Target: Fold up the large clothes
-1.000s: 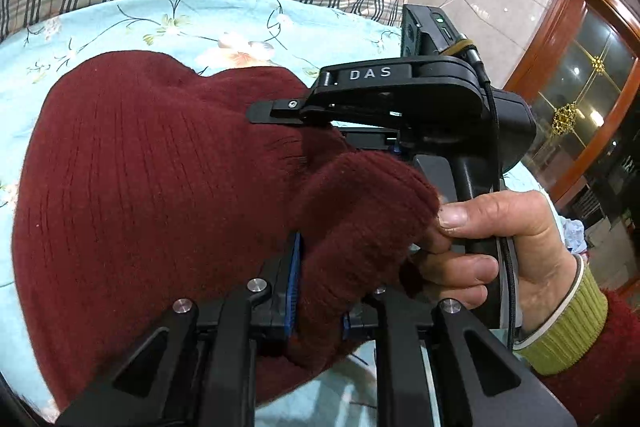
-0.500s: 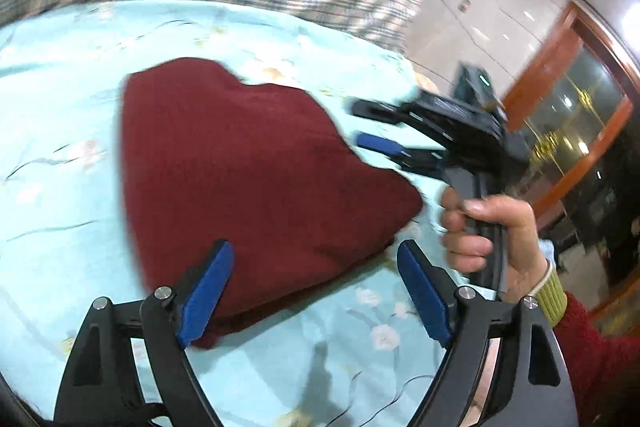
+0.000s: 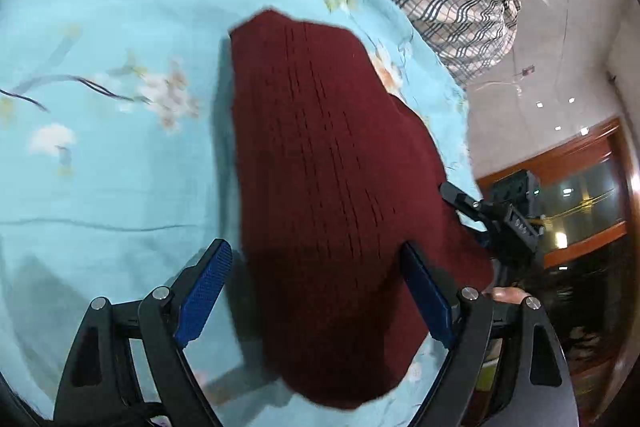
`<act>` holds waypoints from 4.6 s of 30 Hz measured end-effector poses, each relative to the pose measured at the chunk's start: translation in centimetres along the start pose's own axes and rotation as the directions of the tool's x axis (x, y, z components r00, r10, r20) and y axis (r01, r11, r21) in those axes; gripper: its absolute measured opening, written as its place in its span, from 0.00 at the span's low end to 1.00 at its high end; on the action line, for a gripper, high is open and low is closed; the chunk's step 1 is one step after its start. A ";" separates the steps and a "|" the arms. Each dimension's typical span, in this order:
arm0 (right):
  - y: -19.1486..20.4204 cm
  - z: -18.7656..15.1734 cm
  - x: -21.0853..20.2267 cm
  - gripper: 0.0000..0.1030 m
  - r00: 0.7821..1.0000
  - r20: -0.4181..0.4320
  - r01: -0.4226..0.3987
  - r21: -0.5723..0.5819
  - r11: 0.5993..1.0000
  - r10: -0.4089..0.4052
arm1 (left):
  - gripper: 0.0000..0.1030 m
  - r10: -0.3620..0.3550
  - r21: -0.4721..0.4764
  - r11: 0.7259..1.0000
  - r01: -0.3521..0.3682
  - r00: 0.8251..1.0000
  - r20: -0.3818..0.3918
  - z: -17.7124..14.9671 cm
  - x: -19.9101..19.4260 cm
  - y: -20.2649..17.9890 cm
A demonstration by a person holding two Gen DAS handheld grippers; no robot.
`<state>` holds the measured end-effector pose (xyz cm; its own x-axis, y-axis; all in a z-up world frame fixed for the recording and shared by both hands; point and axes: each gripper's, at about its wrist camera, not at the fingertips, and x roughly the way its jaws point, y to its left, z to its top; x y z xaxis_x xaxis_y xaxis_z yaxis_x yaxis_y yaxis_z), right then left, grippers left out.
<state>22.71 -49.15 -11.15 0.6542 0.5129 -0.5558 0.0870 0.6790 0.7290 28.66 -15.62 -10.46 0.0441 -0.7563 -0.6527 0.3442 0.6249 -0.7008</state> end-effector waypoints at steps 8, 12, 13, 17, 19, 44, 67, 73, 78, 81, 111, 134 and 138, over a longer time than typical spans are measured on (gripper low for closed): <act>-0.2 0.5 1.0 0.65 0.999 -0.043 -0.022 -0.009 1.000 0.021 | 0.91 -0.037 0.000 0.999 0.037 0.998 -0.057 0.2 3.8 0.3; -0.1 0.4 2.0 0.57 0.996 -0.086 -0.029 -0.021 0.999 0.027 | 0.77 0.021 0.091 0.996 -0.018 0.999 -0.037 0.1 4.9 -1.0; -0.1 0.3 2.1 0.47 0.995 -0.096 -0.023 -0.023 0.999 0.021 | 0.71 0.016 0.098 0.995 -0.013 1.000 -0.026 0.0 4.7 -1.1; 0.2 -0.5 2.0 0.34 0.994 -0.096 -0.056 -0.006 0.998 0.056 | 0.57 0.015 0.126 0.992 -0.017 1.000 0.019 -0.2 3.0 -2.0; 1.2 -1.2 1.4 0.31 0.994 -0.074 -0.080 -0.015 0.997 0.079 | 0.56 0.026 0.145 0.989 -0.032 0.999 0.044 -0.7 1.2 -2.5; 12.0 -11.6 12.7 0.48 0.964 -0.206 -0.195 -0.101 0.976 0.171 | 0.79 0.271 0.031 0.958 -0.285 0.936 0.226 -10.4 -16.3 8.9; 13.9 -10.0 11.2 0.14 0.993 -0.066 0.083 -0.237 0.968 -0.101 | 0.14 0.198 0.331 0.909 -0.251 0.962 0.186 -14.1 -15.4 4.3; 17.1 -9.5 7.1 0.17 0.993 0.094 0.097 -0.269 0.958 -0.075 | 0.18 0.146 0.321 0.922 -0.218 0.961 0.235 -15.6 -19.3 2.8; 24.7 -9.3 9.9 0.17 0.988 -0.067 -0.154 -0.389 0.908 0.139 | 0.16 0.152 0.282 0.936 -0.211 0.964 0.217 -16.0 -18.6 3.9; 28.5 -10.0 15.2 0.17 0.968 -0.198 -0.226 -0.440 0.869 0.152 | 0.15 0.160 0.276 0.936 -0.218 0.963 0.218 -16.5 -17.7 4.8; 18.1 -17.2 8.1 0.02 0.996 -0.085 -0.056 -0.342 0.938 0.028 | 0.03 0.250 0.216 0.924 -0.315 0.926 0.282 -17.2 -20.8 4.7; 16.8 -19.9 3.7 0.03 0.996 -0.010 0.082 -0.337 0.938 -0.090 | 0.48 0.394 0.097 0.894 -0.438 0.870 0.296 -18.9 -21.5 3.6; 15.9 -20.0 3.1 0.03 0.995 0.000 0.093 -0.316 0.944 -0.098 | 0.50 0.403 0.073 0.895 -0.440 0.867 0.292 -18.7 -21.7 4.1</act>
<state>11.10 -26.24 -9.22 0.6425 0.4438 -0.6247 -0.0944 0.8548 0.5103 11.54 7.04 -4.57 0.4510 -0.4608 -0.7644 0.3570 0.8781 -0.3187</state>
